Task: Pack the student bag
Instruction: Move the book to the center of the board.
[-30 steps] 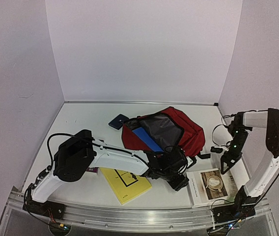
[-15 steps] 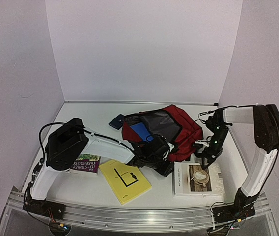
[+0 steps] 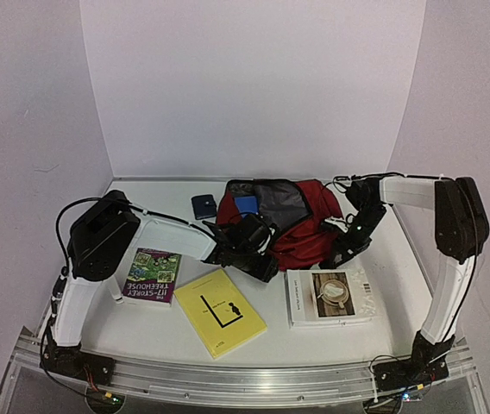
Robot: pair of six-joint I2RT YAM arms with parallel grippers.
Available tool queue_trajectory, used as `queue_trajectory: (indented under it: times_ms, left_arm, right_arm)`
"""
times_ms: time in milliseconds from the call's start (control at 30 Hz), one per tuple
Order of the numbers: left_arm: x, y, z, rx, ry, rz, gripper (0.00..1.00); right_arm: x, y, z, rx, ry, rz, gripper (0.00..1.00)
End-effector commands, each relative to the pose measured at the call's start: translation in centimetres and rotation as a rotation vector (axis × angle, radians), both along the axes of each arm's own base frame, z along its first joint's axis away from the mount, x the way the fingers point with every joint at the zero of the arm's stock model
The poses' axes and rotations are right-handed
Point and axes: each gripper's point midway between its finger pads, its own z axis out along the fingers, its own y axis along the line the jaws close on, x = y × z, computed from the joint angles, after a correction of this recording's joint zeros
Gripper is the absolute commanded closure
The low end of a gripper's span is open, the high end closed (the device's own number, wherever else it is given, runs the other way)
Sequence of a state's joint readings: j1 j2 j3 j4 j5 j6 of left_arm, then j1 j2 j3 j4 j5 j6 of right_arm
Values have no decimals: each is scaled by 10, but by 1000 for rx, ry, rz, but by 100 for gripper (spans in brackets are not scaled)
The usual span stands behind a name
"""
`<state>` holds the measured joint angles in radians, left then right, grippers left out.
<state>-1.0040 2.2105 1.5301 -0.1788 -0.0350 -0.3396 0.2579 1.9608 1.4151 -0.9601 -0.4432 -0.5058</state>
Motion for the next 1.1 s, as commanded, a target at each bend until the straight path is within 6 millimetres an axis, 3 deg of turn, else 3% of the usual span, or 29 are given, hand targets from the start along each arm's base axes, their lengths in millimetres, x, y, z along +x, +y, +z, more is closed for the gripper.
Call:
queue_trajectory:
  times_ms: [0, 133, 300, 367, 467, 667, 900, 967, 1067]
  left_arm:
    - [-1, 10, 77, -95, -54, 33, 30]
    - [-29, 18, 93, -147, -17, 35, 21]
    - [-87, -12, 92, -237, 86, -88, 17]
    - [-106, -29, 80, -220, 114, -130, 18]
    - [-122, -51, 64, -235, 179, -168, 21]
    - [-112, -62, 57, -251, 176, -129, 24]
    - [-105, -57, 53, -237, 167, -100, 24]
    - [-98, -50, 54, -241, 164, -78, 23]
    - [-84, -34, 58, -241, 151, -32, 23]
  right_arm:
    - [19, 0, 56, 35, -146, -65, 19]
    - [3, -30, 70, -3, -174, -136, 12]
    - [-35, -87, 40, -119, -40, -184, 11]
    - [-52, -95, 31, -115, 39, -163, 14]
    - [-73, -91, 19, -80, 149, -110, 19]
    - [-76, -75, 8, 18, 231, -86, 26]
    - [-75, -59, -1, 115, 311, -85, 38]
    - [-75, -54, -1, 152, 332, -82, 46]
    - [-73, -50, 1, 176, 341, -85, 68]
